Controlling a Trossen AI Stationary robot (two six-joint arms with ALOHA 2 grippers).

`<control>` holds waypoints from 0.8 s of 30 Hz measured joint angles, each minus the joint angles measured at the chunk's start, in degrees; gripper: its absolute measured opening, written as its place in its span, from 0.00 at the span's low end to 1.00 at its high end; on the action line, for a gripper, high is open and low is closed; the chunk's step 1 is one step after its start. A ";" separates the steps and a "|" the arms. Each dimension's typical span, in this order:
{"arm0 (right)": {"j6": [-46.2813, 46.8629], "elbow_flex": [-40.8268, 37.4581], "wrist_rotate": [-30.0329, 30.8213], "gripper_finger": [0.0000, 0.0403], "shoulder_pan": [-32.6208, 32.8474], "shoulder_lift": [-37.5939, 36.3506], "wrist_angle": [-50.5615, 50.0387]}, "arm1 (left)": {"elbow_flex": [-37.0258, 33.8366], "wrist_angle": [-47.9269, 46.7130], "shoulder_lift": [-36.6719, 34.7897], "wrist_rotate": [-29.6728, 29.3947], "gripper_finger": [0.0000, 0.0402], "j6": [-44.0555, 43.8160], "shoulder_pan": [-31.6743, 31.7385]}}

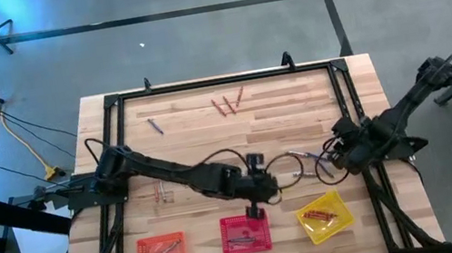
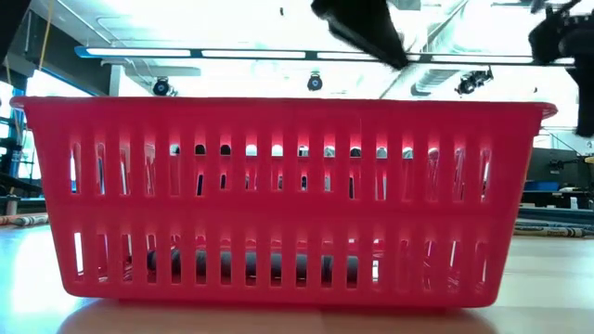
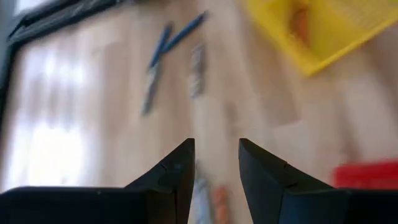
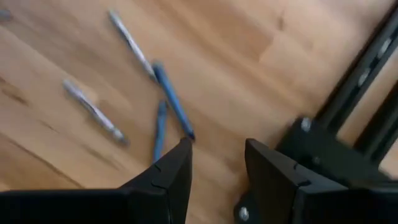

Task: Sort crayons
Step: Put the blue crayon into the red bin

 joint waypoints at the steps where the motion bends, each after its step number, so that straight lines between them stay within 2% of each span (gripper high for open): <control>1: -1.22 -0.92 -1.67 0.34 -0.76 -0.20 1.30 | 0.00 -0.99 -0.53 -1.17 0.27 -0.39 0.17; 6: -8.59 0.81 -3.86 0.34 -5.75 1.20 4.86 | -0.02 -6.44 -3.37 -4.75 0.27 -1.14 1.01; 13: -22.93 1.68 -8.72 0.34 -17.24 2.30 10.77 | -0.02 -16.68 -6.73 -7.23 0.27 -2.60 2.78; 24: -44.38 1.68 -13.86 0.34 -32.23 13.14 18.05 | -0.02 -30.10 -10.84 -11.17 0.27 -9.44 4.06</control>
